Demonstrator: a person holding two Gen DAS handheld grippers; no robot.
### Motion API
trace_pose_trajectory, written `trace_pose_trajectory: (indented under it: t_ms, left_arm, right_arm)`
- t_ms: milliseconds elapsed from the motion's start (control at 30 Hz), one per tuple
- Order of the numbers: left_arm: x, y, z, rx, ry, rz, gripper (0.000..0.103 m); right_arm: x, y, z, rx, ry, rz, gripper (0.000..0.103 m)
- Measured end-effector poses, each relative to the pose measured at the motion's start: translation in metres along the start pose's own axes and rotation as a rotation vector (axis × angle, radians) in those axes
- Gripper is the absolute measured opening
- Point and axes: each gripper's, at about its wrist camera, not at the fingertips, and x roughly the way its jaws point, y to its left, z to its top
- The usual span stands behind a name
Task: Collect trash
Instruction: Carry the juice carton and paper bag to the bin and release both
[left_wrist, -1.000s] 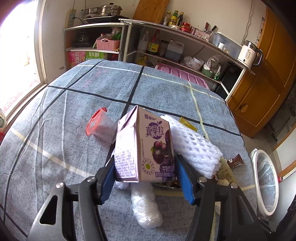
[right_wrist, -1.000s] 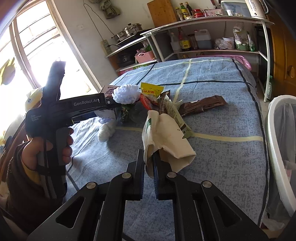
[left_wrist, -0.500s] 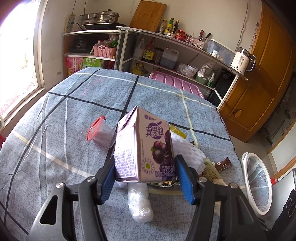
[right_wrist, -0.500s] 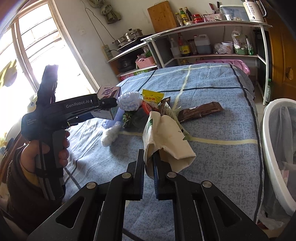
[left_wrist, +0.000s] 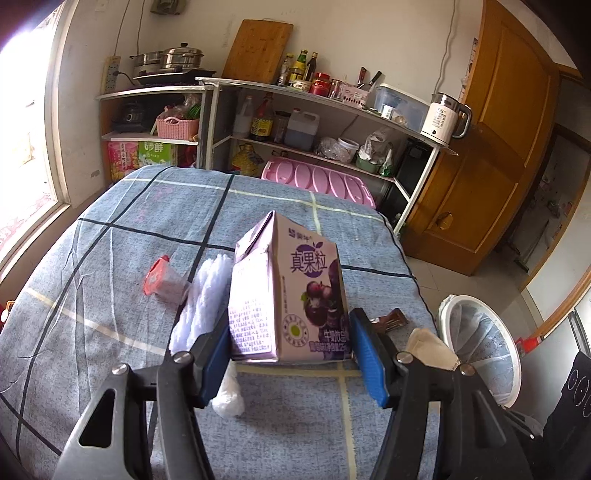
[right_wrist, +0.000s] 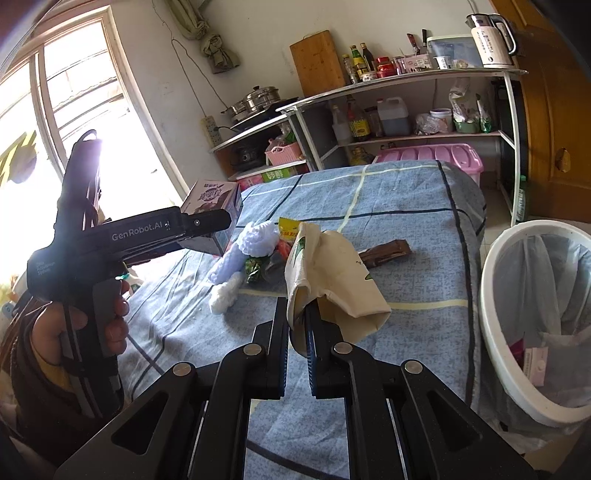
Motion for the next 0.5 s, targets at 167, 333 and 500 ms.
trace_pose_trajectory:
  t_ms: [167, 333, 500]
  left_arm:
    - [-0.004, -0.03, -0.001, 0.051, -0.006, -0.037, 0.063]
    - [-0.001, -0.063, -0.003, 0.103, 0.003, -0.09, 0.063]
    - [0.008, -0.102, -0.007, 0.165, 0.023, -0.153, 0.063]
  right_arm:
    - [-0.021, -0.015, 0.004, 0.015, -0.039, -0.04, 0.009]
    - [-0.044, -0.035, 0.006, 0.033, -0.07, -0.098, 0.009]
    - [-0.07, -0.059, 0.005, 0.068, -0.1, -0.166, 0.009]
